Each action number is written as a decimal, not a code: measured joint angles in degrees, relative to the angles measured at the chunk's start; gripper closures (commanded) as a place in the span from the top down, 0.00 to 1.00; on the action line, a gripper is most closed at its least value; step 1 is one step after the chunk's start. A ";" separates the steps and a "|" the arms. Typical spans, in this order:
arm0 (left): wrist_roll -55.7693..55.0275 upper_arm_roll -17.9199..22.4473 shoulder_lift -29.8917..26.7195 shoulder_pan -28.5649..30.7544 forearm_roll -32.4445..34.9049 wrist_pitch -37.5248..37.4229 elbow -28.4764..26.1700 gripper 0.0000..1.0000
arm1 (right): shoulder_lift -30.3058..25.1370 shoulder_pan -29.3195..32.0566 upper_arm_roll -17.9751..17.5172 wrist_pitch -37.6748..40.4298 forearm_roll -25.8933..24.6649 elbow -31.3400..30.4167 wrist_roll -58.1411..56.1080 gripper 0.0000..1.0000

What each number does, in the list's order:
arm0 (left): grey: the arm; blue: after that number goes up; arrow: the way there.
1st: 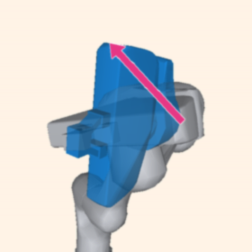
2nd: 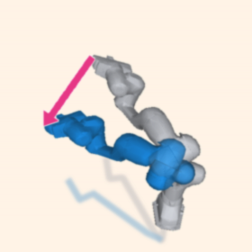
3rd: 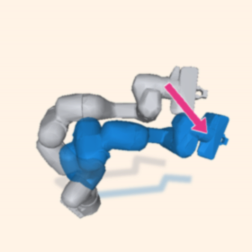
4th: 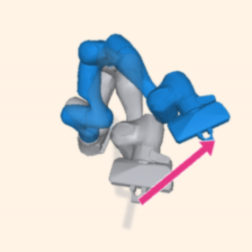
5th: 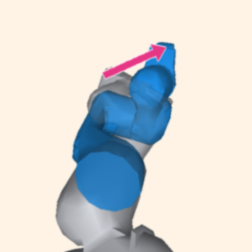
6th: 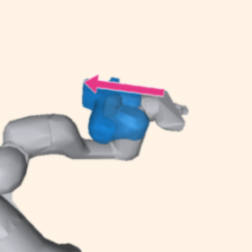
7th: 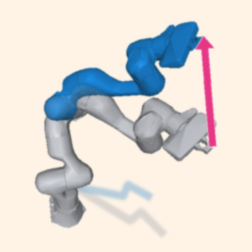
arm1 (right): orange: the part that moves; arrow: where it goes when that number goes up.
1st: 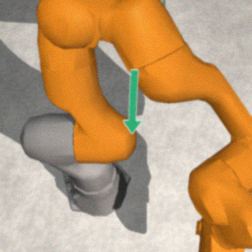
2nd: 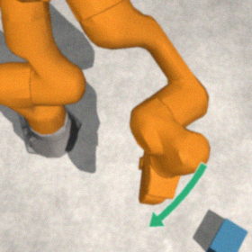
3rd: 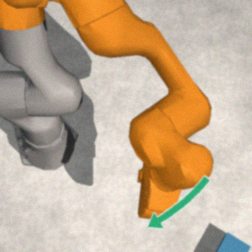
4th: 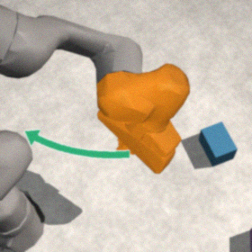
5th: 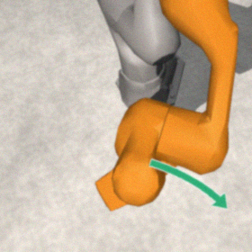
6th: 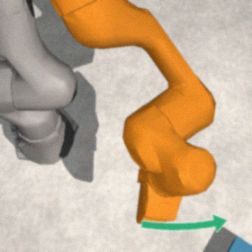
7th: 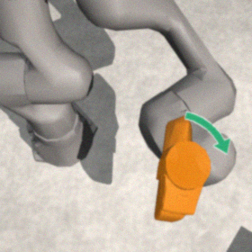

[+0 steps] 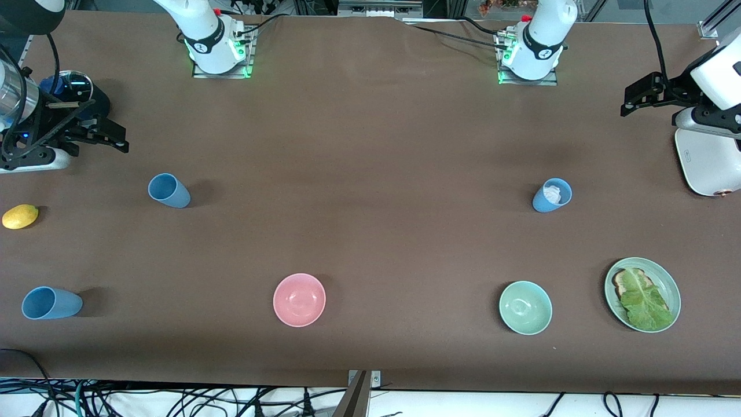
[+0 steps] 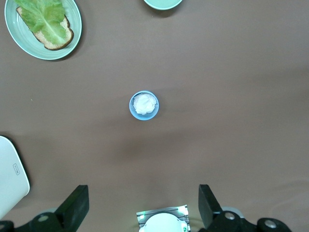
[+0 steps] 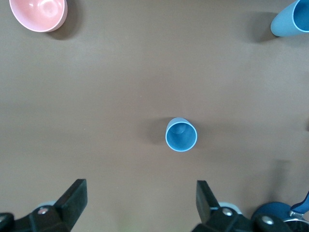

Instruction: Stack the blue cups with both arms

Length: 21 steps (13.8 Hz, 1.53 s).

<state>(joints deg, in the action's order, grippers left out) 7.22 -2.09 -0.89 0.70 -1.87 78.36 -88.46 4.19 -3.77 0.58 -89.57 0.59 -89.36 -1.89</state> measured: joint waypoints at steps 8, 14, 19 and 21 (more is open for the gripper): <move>0.00 0.00 0.00 0.15 0.00 -0.23 0.00 1.00 | -0.07 0.00 0.00 -0.88 0.00 -0.23 0.00 1.00; 0.00 0.00 0.03 0.16 0.00 -0.23 0.00 1.00 | -0.07 0.00 0.00 -0.88 0.00 -0.46 0.01 1.00; 0.00 0.00 0.03 0.16 0.00 -0.23 0.00 1.00 | -0.13 0.00 0.00 -1.24 0.00 -0.46 0.01 1.00; 0.00 0.00 0.03 0.16 0.00 -0.23 0.00 1.00 | -0.13 0.00 0.00 -1.45 0.00 -0.47 0.01 1.00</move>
<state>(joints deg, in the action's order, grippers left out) 7.22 -2.09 -0.87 0.86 -1.87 78.13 -88.46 4.06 -3.77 0.58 -91.01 0.59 -89.83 -1.88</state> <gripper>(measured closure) 0.000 0.000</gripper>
